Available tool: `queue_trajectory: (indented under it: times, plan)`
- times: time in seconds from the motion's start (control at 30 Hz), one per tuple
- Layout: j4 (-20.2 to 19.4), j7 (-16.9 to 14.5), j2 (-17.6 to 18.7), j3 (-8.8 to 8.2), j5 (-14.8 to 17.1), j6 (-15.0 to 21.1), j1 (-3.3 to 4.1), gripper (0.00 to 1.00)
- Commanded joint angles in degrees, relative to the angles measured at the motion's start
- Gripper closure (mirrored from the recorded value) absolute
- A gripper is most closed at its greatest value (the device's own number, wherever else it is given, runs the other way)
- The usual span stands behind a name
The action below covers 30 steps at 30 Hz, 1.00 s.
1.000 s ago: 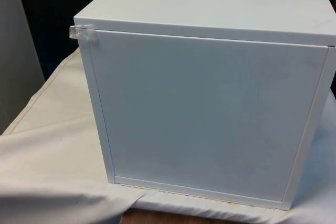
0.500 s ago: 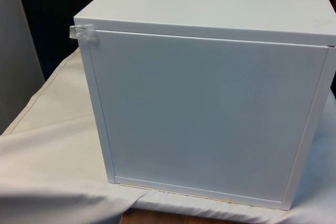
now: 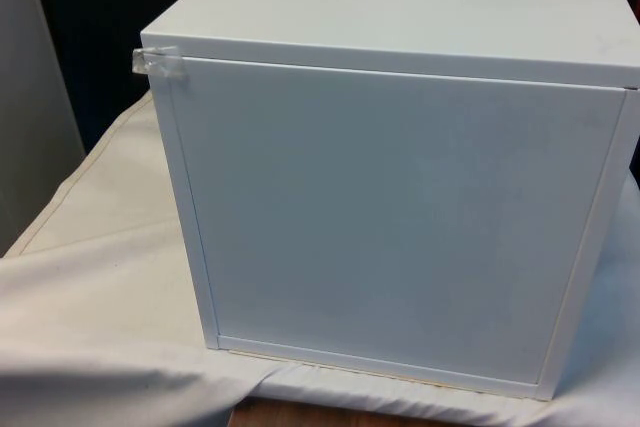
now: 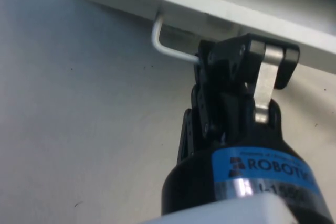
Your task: Open the drawer, then close it.
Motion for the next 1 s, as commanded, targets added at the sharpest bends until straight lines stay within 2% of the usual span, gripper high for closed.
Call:
queue_trajectory:
  times: [0.0,0.2,0.23,0.27,0.43,0.47,0.5,0.73,0.77,0.8,0.97]
  plan:
    - [-1.43,0.23,-1.09,0.74,-1.83,0.29,-1.89,1.0]
    - [-2.92,-0.57,-2.92,1.03,-1.83,-0.74,-2.12,1.0]
    - [-1.6,-0.86,-1.72,0.0,0.0,-0.29,-0.11,1.0]
    - [-3.04,-0.69,-3.15,1.09,-1.83,-0.97,-2.12,1.0]
    - [-3.27,-0.92,-4.24,1.38,-1.89,-2.92,-2.01,1.0]
    - [-1.95,-1.32,-2.98,0.23,0.0,-2.29,-0.11,1.0]
    - [-3.32,-0.97,-4.64,1.43,-1.89,-3.78,-1.89,1.0]
    - [-3.44,-1.43,-5.96,1.66,-1.89,-7.16,-1.72,1.0]
    - [-2.01,-1.95,-4.53,0.52,-0.06,-6.19,-0.11,1.0]
    - [-3.44,-1.49,-6.13,1.72,-1.89,-7.62,-1.72,1.0]
    - [-3.55,-1.43,-7.05,2.01,-2.01,-9.85,-1.66,1.0]
